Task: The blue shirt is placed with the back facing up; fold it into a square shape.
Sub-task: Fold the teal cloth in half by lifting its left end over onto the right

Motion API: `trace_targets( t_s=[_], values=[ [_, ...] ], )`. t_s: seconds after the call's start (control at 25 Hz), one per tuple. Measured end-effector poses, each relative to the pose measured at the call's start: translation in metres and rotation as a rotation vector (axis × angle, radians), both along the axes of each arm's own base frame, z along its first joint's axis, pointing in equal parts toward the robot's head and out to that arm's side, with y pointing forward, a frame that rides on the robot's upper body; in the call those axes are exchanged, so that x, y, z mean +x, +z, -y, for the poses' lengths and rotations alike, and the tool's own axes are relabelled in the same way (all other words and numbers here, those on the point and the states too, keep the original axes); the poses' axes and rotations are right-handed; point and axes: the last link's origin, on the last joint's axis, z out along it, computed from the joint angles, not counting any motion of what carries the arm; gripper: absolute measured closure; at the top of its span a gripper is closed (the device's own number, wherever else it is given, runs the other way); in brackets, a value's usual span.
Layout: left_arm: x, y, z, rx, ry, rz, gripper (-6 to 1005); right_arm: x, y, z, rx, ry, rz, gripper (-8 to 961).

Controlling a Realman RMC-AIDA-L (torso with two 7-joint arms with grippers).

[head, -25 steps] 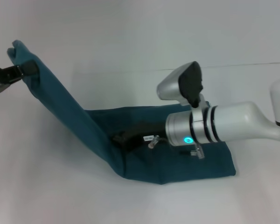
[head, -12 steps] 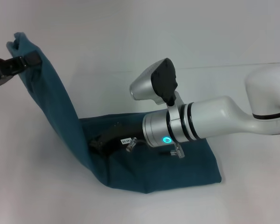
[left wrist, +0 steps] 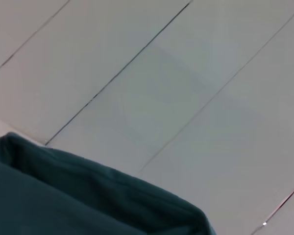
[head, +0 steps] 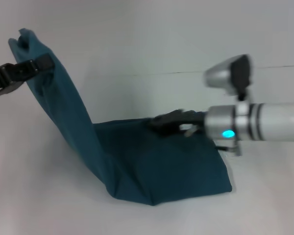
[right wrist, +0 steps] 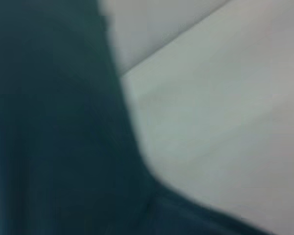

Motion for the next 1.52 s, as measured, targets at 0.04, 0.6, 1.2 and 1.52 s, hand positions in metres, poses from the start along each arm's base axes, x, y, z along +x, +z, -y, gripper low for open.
trace_targets(
  t_s=[0.04, 0.6, 1.2, 1.52],
  values=[
    [0.001, -0.003, 0.0, -0.001, -0.003, 0.007, 980, 0.008, 0.011, 0.0, 0.024, -0.019, -0.021, 933],
    [0.051, -0.089, -0.017, -0.047, -0.056, 0.101, 979, 0.085, 0.109, 0.021, 0.197, -0.17, -0.04, 933],
    [0.107, -0.181, -0.007, -0.124, -0.107, 0.103, 980, 0.107, 0.141, 0.024, 0.225, -0.177, 0.033, 933],
    [0.106, -0.209, 0.013, -0.139, -0.107, 0.052, 980, 0.112, 0.141, 0.024, 0.222, -0.184, 0.066, 930]
  ],
)
